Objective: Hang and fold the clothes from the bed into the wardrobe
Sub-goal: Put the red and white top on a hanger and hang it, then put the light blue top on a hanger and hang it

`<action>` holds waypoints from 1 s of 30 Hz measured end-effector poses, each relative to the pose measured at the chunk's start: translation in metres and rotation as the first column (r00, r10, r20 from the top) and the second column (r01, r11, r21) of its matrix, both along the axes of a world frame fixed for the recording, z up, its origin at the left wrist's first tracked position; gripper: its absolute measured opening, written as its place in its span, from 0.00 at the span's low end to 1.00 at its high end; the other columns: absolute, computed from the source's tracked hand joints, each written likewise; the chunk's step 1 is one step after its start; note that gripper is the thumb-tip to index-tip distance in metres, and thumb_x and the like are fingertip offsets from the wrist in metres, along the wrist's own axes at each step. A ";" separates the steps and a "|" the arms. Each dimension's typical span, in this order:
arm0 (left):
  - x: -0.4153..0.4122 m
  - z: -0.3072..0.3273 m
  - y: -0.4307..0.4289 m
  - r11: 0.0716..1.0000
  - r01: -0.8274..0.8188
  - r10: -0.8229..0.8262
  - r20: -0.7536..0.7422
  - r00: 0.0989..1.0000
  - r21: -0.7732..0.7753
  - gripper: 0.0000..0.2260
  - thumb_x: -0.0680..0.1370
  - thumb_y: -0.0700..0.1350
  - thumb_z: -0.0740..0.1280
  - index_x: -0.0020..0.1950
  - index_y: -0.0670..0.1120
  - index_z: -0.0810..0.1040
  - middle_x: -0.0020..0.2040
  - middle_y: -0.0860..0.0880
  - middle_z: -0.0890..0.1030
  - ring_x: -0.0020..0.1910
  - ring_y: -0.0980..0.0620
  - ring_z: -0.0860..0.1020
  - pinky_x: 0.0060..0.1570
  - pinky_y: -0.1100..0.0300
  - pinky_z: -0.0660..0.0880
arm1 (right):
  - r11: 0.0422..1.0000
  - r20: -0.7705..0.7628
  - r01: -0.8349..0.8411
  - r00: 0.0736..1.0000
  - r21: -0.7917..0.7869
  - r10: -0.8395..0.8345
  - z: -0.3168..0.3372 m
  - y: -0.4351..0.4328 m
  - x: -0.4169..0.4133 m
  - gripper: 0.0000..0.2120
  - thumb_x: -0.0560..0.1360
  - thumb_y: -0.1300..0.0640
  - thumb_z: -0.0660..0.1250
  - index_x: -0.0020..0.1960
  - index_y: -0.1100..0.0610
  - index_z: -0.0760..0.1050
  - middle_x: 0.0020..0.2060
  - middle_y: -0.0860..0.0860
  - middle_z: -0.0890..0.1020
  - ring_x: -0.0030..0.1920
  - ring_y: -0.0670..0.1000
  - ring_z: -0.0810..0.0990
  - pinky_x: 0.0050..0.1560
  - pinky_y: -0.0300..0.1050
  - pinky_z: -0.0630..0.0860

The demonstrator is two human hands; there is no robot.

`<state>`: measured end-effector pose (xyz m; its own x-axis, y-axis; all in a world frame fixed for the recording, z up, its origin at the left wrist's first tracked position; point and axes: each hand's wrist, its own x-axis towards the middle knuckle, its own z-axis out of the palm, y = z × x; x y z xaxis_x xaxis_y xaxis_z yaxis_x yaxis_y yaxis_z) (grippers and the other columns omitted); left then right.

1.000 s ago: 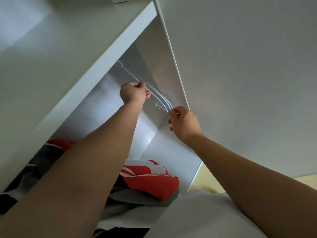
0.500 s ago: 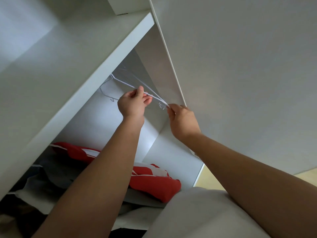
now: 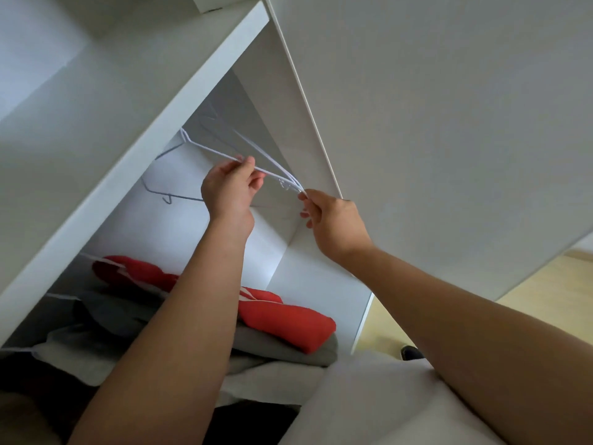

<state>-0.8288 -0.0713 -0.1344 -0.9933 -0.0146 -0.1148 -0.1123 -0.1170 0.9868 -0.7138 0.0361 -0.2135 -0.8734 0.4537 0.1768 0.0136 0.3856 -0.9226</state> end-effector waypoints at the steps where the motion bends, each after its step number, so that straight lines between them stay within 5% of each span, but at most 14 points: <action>1: 0.004 0.001 -0.002 1.000 0.007 -0.007 0.001 1.000 0.008 0.06 0.77 0.34 0.71 0.47 0.43 0.76 0.35 0.47 0.81 0.31 0.51 0.80 0.38 0.61 0.78 | 1.000 0.000 0.016 1.000 -0.005 -0.016 -0.003 -0.004 0.006 0.12 0.85 0.59 0.58 0.60 0.56 0.81 0.43 0.47 0.83 0.34 0.37 0.78 0.48 0.46 0.81; 7: 0.036 -0.016 -0.019 0.993 0.012 -0.026 0.113 0.993 0.121 0.09 0.79 0.44 0.70 0.55 0.42 0.78 0.47 0.45 0.83 0.41 0.44 0.86 0.42 0.57 0.80 | 0.966 0.109 0.245 0.966 -0.078 -0.236 -0.045 -0.013 0.083 0.16 0.83 0.60 0.55 0.63 0.45 0.75 0.37 0.46 0.82 0.36 0.41 0.80 0.42 0.50 0.81; 11: 0.077 -0.053 -0.005 0.962 0.244 -0.267 0.231 0.936 0.123 0.17 0.82 0.58 0.62 0.57 0.45 0.77 0.52 0.45 0.87 0.47 0.46 0.86 0.46 0.56 0.80 | 0.900 0.213 0.434 0.884 -0.035 -0.417 -0.071 -0.013 0.154 0.19 0.80 0.60 0.53 0.62 0.40 0.70 0.36 0.43 0.80 0.40 0.48 0.81 0.41 0.47 0.80; 14: 0.113 -0.072 0.018 0.895 0.367 -0.442 0.394 0.806 0.255 0.25 0.82 0.65 0.54 0.52 0.45 0.78 0.51 0.44 0.87 0.49 0.47 0.86 0.49 0.57 0.80 | 0.819 0.336 0.572 0.764 0.042 -0.550 -0.080 0.002 0.215 0.20 0.80 0.62 0.53 0.61 0.40 0.71 0.41 0.43 0.81 0.43 0.49 0.81 0.41 0.48 0.79; 20: 0.224 -0.095 0.089 0.789 0.513 -0.604 0.575 0.551 0.338 0.12 0.84 0.50 0.62 0.45 0.45 0.76 0.39 0.46 0.86 0.38 0.47 0.87 0.33 0.60 0.81 | 0.631 0.499 0.735 0.462 0.247 -0.733 -0.081 0.037 0.336 0.11 0.83 0.59 0.55 0.61 0.55 0.73 0.53 0.59 0.79 0.50 0.61 0.76 0.48 0.52 0.73; 23: 0.294 -0.096 0.124 0.702 0.623 -0.681 0.582 0.445 0.344 0.11 0.84 0.46 0.64 0.42 0.45 0.75 0.36 0.46 0.82 0.38 0.43 0.86 0.32 0.58 0.82 | 0.506 0.532 0.770 0.262 0.388 -0.806 -0.076 0.041 0.392 0.15 0.84 0.50 0.55 0.65 0.53 0.74 0.62 0.56 0.77 0.64 0.60 0.70 0.63 0.55 0.65; 26: 0.371 -0.089 0.162 0.576 0.735 -0.755 0.579 0.309 0.359 0.09 0.84 0.43 0.64 0.43 0.45 0.76 0.33 0.47 0.79 0.36 0.42 0.86 0.31 0.58 0.82 | 0.451 0.482 0.780 0.222 0.433 -0.847 -0.067 0.047 0.442 0.15 0.84 0.47 0.55 0.64 0.49 0.75 0.64 0.51 0.76 0.72 0.56 0.65 0.74 0.59 0.56; 30: 0.478 -0.077 0.211 0.373 0.862 -0.828 0.542 0.142 0.344 0.09 0.81 0.43 0.68 0.42 0.44 0.78 0.32 0.46 0.82 0.38 0.45 0.86 0.32 0.59 0.81 | 0.363 0.350 0.823 0.216 0.437 -0.911 -0.055 0.063 0.525 0.12 0.85 0.50 0.57 0.60 0.51 0.77 0.52 0.50 0.81 0.60 0.55 0.75 0.75 0.58 0.53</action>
